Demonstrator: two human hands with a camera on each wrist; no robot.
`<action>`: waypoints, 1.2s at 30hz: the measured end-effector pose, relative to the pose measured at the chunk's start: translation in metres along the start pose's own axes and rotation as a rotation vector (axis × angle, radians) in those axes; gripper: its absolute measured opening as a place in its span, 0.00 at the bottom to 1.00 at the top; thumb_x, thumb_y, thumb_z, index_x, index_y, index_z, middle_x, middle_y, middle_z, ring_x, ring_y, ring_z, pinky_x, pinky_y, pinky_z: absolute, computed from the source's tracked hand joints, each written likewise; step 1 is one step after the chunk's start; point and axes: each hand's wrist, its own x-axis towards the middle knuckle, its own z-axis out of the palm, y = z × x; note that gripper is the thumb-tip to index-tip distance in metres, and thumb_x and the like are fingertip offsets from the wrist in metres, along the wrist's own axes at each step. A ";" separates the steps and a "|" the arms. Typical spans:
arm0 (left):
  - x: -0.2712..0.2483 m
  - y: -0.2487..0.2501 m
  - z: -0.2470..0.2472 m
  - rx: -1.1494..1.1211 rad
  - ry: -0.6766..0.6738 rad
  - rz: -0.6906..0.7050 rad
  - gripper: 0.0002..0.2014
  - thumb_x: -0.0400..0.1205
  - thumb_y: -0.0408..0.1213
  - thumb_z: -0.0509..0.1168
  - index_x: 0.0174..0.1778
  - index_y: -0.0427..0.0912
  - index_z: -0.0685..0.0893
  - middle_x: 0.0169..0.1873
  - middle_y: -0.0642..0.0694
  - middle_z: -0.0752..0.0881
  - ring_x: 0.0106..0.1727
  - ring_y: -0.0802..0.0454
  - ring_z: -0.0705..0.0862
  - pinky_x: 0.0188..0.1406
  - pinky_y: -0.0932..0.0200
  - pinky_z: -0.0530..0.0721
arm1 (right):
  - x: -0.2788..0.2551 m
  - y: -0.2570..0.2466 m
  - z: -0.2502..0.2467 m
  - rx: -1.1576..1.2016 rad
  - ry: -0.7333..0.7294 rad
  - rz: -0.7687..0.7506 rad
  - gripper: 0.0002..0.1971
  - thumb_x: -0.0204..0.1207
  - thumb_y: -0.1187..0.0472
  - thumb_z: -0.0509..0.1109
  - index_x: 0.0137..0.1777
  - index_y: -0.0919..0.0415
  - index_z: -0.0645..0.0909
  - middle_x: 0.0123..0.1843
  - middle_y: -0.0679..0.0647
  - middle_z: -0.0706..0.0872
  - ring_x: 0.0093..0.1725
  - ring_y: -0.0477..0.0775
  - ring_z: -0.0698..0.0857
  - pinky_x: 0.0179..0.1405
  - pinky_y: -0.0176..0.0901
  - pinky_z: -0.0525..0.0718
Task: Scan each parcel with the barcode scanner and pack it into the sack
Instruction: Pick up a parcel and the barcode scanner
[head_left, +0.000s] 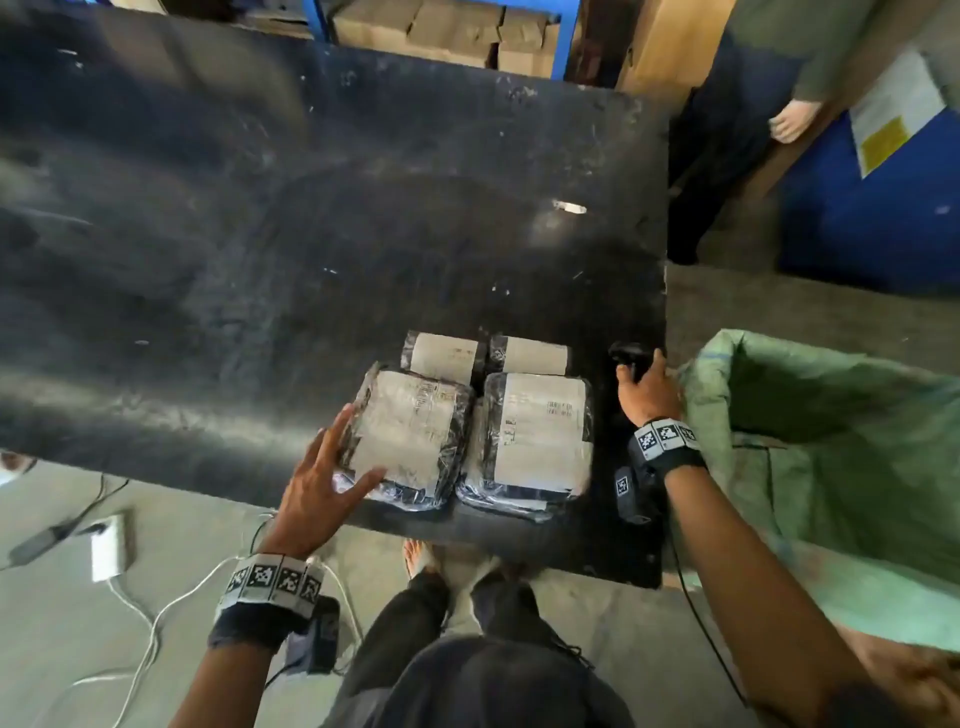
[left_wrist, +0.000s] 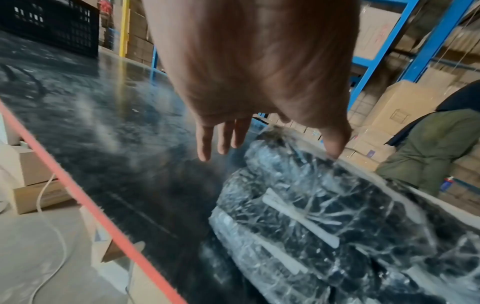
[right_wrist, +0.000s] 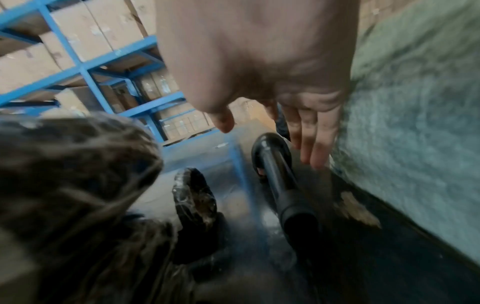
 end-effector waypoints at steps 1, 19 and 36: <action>0.001 -0.004 0.001 -0.018 -0.012 -0.015 0.46 0.78 0.50 0.74 0.88 0.55 0.55 0.84 0.40 0.69 0.78 0.39 0.76 0.74 0.37 0.77 | 0.005 0.000 0.004 0.048 0.000 0.034 0.37 0.84 0.46 0.60 0.87 0.60 0.51 0.80 0.71 0.71 0.76 0.72 0.74 0.73 0.60 0.71; 0.027 -0.015 0.013 -0.163 -0.045 -0.041 0.51 0.74 0.43 0.79 0.86 0.67 0.53 0.76 0.51 0.75 0.67 0.55 0.79 0.64 0.53 0.85 | 0.080 0.010 0.052 0.794 -0.064 0.322 0.31 0.84 0.39 0.54 0.84 0.49 0.56 0.43 0.59 0.84 0.28 0.56 0.84 0.24 0.41 0.80; 0.024 0.020 0.019 -0.076 0.018 0.056 0.48 0.71 0.52 0.81 0.85 0.61 0.62 0.68 0.45 0.78 0.63 0.51 0.77 0.62 0.51 0.82 | 0.081 0.016 0.034 0.810 -0.159 0.419 0.30 0.83 0.37 0.55 0.76 0.57 0.70 0.38 0.61 0.85 0.24 0.58 0.79 0.20 0.39 0.79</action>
